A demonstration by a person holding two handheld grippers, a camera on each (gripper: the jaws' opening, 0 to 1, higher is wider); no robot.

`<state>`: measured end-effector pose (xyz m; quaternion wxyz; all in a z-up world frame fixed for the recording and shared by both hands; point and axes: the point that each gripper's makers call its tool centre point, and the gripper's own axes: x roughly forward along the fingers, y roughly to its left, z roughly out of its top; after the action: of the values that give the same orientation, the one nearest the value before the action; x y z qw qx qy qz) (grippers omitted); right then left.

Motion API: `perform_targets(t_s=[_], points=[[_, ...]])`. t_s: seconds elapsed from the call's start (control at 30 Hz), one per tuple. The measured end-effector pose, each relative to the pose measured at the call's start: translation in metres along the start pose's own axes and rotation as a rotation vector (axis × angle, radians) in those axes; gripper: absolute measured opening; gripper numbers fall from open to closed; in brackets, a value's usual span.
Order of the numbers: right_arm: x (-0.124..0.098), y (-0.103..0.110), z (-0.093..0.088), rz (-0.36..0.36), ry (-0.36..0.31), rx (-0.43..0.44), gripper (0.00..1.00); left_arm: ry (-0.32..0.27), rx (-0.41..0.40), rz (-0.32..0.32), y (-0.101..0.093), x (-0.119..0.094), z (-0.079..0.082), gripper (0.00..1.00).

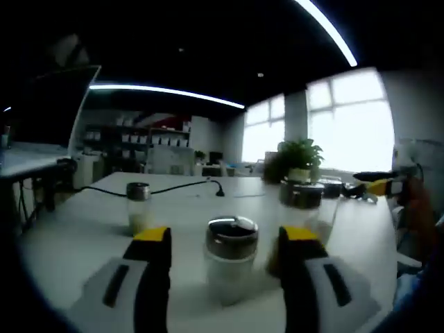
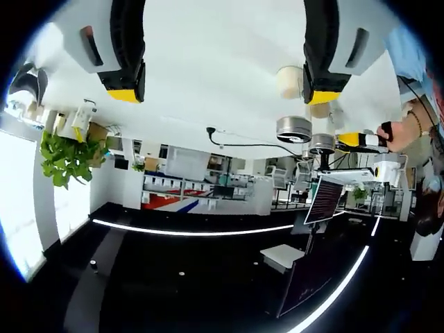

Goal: Rotate the seasoning bottle until the label or dispensing opening points toward the visible target arrow and the bottle remains upright within the marked orientation range

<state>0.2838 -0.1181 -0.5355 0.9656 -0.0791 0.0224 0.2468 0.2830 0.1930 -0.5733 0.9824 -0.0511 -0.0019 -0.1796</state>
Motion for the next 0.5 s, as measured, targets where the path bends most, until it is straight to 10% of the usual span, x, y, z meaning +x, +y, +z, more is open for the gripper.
perform_targets(t_s=[0.5], points=[[-0.003, -0.006, 0.003, -0.019, -0.016, -0.002, 0.99, -0.015, -0.035, 0.105, -0.002, 0.011, 0.0, 0.55]])
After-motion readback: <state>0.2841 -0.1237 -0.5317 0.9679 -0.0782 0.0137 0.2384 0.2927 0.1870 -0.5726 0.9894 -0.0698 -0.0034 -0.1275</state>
